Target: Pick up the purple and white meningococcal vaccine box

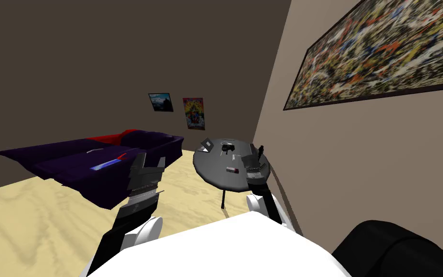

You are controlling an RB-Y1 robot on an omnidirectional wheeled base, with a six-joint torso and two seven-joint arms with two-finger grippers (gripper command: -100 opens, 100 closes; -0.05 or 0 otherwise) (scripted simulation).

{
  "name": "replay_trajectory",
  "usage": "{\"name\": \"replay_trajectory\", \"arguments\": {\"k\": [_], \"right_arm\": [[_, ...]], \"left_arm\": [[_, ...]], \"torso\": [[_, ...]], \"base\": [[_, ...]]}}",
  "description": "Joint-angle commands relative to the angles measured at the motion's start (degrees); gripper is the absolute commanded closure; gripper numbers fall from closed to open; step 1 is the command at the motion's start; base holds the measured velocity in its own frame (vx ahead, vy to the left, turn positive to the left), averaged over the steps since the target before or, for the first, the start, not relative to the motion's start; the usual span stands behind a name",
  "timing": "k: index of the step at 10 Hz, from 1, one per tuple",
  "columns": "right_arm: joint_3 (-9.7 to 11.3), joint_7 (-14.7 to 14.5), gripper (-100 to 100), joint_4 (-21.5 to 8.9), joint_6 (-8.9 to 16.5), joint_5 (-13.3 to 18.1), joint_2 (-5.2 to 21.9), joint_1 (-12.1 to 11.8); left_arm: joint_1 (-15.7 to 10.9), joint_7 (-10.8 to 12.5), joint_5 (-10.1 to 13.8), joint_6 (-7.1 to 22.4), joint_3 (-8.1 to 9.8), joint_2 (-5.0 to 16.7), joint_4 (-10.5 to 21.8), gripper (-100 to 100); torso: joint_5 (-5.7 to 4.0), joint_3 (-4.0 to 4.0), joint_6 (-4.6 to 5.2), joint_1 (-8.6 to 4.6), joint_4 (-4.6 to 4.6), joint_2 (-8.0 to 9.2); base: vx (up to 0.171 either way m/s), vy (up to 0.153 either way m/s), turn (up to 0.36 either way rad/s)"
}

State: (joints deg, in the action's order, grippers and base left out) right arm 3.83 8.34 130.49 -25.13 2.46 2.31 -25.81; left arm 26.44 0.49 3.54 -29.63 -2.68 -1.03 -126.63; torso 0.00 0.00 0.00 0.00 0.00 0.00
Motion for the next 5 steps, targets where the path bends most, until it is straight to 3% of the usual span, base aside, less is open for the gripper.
{"name": "replay_trajectory", "arguments": {"k": [1,5], "right_arm": [[0.41,-0.29,-100,-1.2,0.04,0.61,2.71,1.37],[2.09,-1.34,-100,-5.52,-0.03,2.81,9.79,5.51]], "left_arm": [[0.0,0.0,0.0,0.0,0.0,0.0,0.0,0],[-0.01,0.0,0.0,0.0,0.0,0.0,0.0,0]], "torso": [[0.0,0.0,0.0,0.0,0.0,0.0],[-0.03,0.14,-0.02,-0.15,0.05,0.24]], "base": [[-0.028,-0.009,0.185],[-0.069,-0.032,0.204]]}}
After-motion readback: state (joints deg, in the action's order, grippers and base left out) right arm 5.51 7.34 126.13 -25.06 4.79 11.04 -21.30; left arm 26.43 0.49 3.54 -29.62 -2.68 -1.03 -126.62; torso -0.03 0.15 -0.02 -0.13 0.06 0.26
